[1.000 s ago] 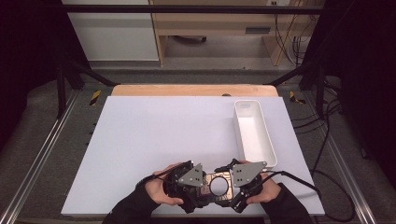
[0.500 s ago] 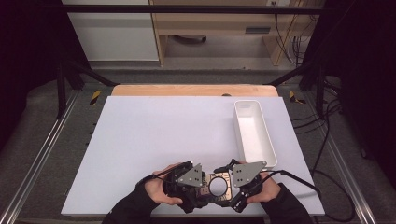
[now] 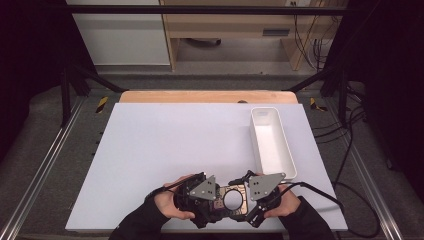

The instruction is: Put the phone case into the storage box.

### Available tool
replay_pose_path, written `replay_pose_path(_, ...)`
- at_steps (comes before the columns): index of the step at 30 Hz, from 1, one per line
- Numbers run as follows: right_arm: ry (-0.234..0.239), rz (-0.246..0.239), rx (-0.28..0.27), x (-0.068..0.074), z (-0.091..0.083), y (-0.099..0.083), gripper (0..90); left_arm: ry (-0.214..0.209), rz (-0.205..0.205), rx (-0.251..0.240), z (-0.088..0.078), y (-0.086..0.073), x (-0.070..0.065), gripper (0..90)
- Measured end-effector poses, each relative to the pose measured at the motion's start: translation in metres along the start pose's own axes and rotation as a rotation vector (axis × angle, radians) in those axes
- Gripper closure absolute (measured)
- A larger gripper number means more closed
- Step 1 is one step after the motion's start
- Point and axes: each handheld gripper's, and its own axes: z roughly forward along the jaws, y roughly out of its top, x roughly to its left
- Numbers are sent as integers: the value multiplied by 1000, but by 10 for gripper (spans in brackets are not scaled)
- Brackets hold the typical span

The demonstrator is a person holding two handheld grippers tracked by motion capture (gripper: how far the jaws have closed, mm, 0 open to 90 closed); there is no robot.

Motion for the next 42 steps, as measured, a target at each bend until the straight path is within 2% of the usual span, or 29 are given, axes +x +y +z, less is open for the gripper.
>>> replay_pose_path(23, 16, 12, 4, 0, 0, 1, 120, -13, -8, 3, 0, -1, 0, 109)
replay_pose_path(29, 6, 26, -2, 0, -2, 2, 120, -9, -29, -10, -2, -1, 1, 86)
replay_pose_path(35, -5, 39, 10, -2, -6, 3, 122, 10, -54, -12, -9, -2, 3, 20)
replay_pose_path(42, -19, 45, 28, -3, -10, 4, 122, 18, -85, -7, -16, -6, 6, 0)
